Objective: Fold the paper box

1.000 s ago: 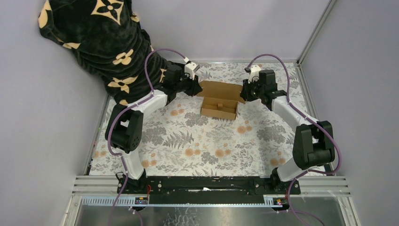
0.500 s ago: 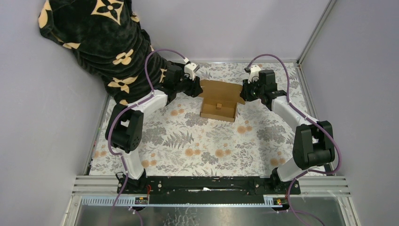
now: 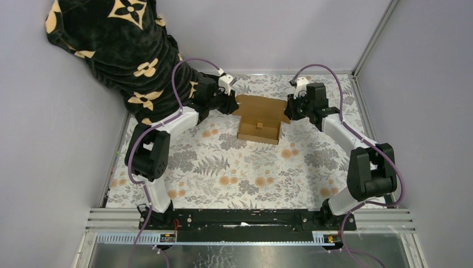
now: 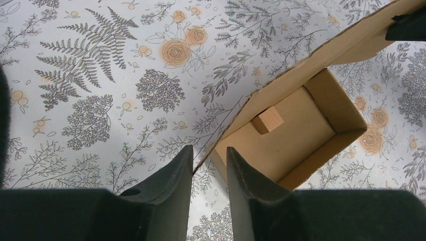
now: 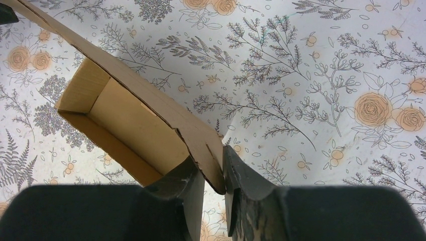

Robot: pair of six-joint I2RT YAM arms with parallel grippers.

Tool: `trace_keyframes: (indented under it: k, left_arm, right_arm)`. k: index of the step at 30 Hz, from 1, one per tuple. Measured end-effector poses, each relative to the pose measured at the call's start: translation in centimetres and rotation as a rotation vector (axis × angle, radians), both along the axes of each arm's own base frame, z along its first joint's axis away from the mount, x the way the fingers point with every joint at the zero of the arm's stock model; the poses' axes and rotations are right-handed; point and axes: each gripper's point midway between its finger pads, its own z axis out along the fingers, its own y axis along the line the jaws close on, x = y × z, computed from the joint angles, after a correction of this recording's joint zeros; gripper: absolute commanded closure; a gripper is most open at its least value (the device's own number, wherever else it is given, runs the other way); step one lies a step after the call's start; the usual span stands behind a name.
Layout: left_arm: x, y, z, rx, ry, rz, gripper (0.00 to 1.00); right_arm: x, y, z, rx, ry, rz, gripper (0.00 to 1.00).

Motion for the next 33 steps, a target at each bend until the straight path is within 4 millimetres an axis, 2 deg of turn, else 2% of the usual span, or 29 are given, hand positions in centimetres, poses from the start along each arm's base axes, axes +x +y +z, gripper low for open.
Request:
trace_keyframes:
  k: [9,17,33]
  left_arm:
    - [0.0,0.0,0.0,-0.001,0.001,0.000,0.70]
    - [0.1,-0.2,-0.1,0.014,-0.005,0.017,0.74]
    - [-1.0,-1.5,-1.1,0.084,0.013,0.075,0.76]
  right_arm:
    - [-0.1,0.2,0.0,-0.002,0.000,0.004,0.75]
    - [-0.2,0.6,-0.2,-0.029,-0.001,-0.003,0.81]
    - [-0.5,1.0,-0.1,-0.096,0.011,-0.056,0.92]
